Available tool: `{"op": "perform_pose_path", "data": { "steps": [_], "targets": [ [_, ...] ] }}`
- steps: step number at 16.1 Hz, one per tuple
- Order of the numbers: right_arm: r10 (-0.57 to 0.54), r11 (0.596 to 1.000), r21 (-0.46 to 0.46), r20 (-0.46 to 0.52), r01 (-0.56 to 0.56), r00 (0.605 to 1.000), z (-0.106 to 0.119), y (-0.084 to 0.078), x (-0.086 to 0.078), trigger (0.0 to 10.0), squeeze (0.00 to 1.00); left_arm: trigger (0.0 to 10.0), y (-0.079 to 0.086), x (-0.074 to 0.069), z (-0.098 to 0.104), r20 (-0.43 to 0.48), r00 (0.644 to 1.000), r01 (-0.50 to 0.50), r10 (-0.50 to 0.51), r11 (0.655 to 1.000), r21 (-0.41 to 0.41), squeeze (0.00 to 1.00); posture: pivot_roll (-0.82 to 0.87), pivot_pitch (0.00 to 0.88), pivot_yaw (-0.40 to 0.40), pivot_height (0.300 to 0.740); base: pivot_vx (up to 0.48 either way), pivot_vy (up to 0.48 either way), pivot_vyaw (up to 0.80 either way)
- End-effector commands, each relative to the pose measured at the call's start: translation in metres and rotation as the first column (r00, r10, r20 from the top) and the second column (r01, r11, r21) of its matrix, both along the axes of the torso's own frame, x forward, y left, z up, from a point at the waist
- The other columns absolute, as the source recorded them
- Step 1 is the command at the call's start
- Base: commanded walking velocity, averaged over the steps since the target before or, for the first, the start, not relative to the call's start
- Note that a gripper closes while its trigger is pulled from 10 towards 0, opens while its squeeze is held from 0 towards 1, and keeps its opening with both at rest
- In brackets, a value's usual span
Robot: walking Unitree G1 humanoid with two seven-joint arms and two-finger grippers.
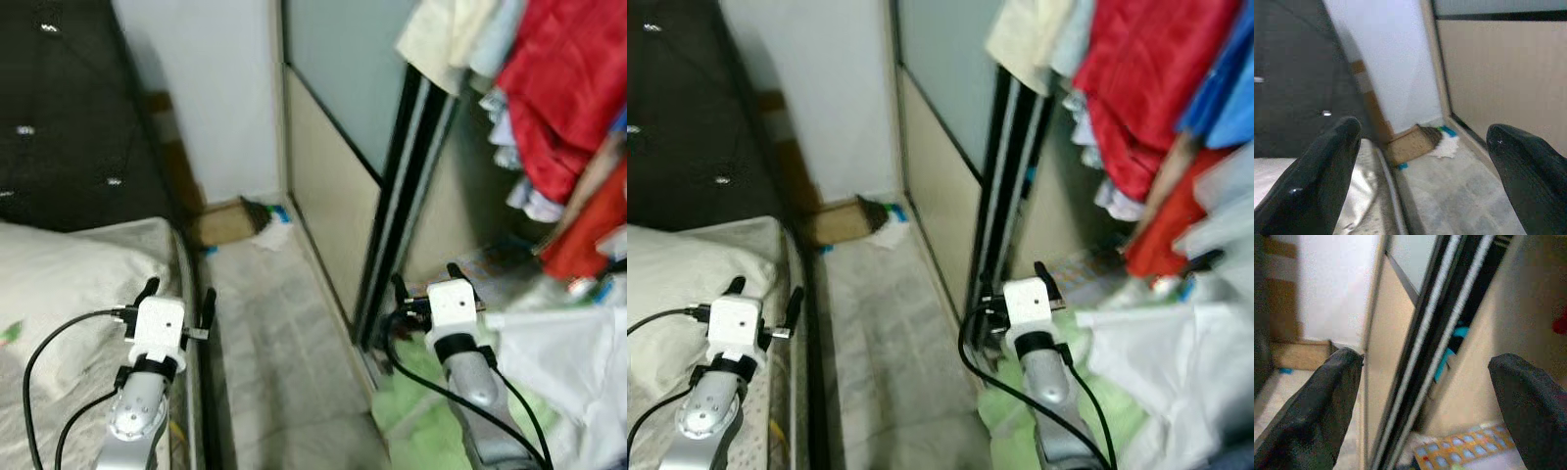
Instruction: Clean up the room
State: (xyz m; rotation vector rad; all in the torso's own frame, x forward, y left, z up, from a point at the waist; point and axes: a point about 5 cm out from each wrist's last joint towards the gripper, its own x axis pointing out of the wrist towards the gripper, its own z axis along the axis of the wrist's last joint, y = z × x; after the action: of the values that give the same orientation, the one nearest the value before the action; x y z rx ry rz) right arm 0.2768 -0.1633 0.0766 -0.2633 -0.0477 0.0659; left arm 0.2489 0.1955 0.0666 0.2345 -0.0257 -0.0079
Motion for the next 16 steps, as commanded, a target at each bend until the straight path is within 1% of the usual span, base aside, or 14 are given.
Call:
{"op": "perform_pose_path", "data": {
  "steps": [1,5,8,10,12,16],
  "targets": [
    [-0.001,1.000,-0.004,0.006,0.001,1.000,0.002,-0.003,0.001,10.0,0.00,10.0,-0.004,-0.003,-0.001,-0.002,1.000,0.004,-0.004,1.000,-0.001,0.00,0.09,0.020,-0.002,0.740,0.000,0.000,0.80],
    [0.007,1.000,-0.025,0.003,-0.007,1.000,0.002,-0.008,-0.001,10.0,0.00,10.0,-0.010,0.001,-0.002,0.002,1.000,0.001,-0.001,1.000,-0.018,0.00,0.05,0.019,-0.020,0.740,0.000,0.000,0.80],
    [-0.018,1.000,-0.024,0.010,0.019,1.000,0.004,-0.011,-0.002,10.0,0.00,10.0,-0.014,0.001,-0.005,-0.015,0.999,0.030,-0.031,0.999,-0.019,0.00,0.03,0.023,-0.001,0.740,0.000,0.000,0.80],
    [-0.020,1.000,-0.021,0.001,0.020,1.000,0.001,-0.011,-0.006,10.0,0.00,10.0,-0.016,0.004,-0.005,-0.015,0.999,0.040,-0.040,0.999,-0.020,0.00,0.03,0.020,0.004,0.740,0.000,0.000,0.80],
    [-0.020,1.000,-0.020,-0.002,0.020,1.000,0.000,-0.010,-0.006,10.0,0.00,10.0,-0.016,0.005,-0.005,-0.017,0.999,0.040,-0.040,0.999,-0.024,0.00,0.02,0.010,0.006,0.740,0.000,0.000,0.80],
    [-0.020,1.000,-0.022,0.014,0.020,1.000,0.005,-0.011,0.005,10.0,0.00,10.0,-0.021,0.008,-0.007,-0.020,0.999,0.048,-0.049,0.998,-0.028,0.00,0.03,0.000,0.006,0.740,0.000,0.000,0.79]
  ]
}}
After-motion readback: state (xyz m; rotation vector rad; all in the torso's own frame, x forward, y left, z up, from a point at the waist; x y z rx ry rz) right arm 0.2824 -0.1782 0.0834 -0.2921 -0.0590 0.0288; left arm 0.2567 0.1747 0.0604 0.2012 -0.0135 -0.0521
